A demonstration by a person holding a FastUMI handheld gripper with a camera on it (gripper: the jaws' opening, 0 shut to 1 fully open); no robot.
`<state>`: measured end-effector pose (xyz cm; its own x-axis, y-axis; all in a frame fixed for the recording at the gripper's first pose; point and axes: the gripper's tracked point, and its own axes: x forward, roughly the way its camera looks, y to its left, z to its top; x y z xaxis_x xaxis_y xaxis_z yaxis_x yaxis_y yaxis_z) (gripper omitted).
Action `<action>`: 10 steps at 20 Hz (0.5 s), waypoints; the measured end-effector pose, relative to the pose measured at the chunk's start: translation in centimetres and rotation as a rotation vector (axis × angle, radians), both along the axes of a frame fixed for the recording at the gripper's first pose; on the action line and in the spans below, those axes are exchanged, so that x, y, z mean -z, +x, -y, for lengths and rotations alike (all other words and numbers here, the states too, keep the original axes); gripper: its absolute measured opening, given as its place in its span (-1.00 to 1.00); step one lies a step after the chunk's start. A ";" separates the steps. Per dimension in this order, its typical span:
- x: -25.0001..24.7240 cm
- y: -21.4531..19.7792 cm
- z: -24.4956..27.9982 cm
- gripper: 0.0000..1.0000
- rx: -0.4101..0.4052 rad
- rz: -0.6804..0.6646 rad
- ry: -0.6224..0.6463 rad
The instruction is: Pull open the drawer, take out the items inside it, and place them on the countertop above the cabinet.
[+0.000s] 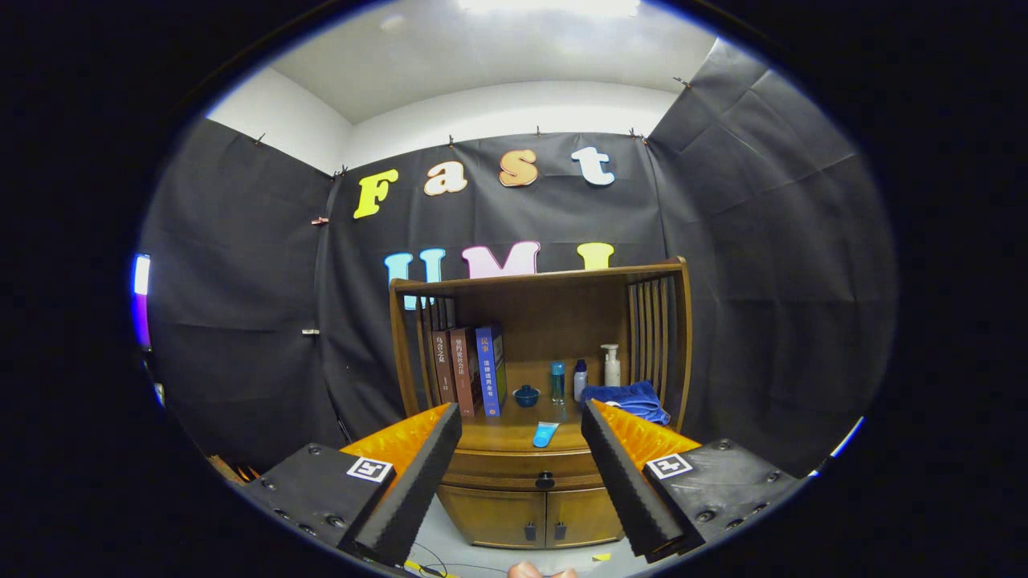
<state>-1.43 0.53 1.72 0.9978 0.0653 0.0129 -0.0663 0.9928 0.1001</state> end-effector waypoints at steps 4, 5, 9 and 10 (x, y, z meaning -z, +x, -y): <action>-0.2 -0.1 -0.1 0.98 0.000 0.004 0.003; -0.2 0.0 -0.1 0.97 0.000 0.005 0.002; 0.1 0.0 -0.2 0.98 -0.001 -0.005 0.002; 0.2 0.0 -0.3 0.98 -0.003 -0.005 0.002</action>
<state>-1.43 0.79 1.53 0.9977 0.0679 0.0079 -0.0684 0.9924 0.1023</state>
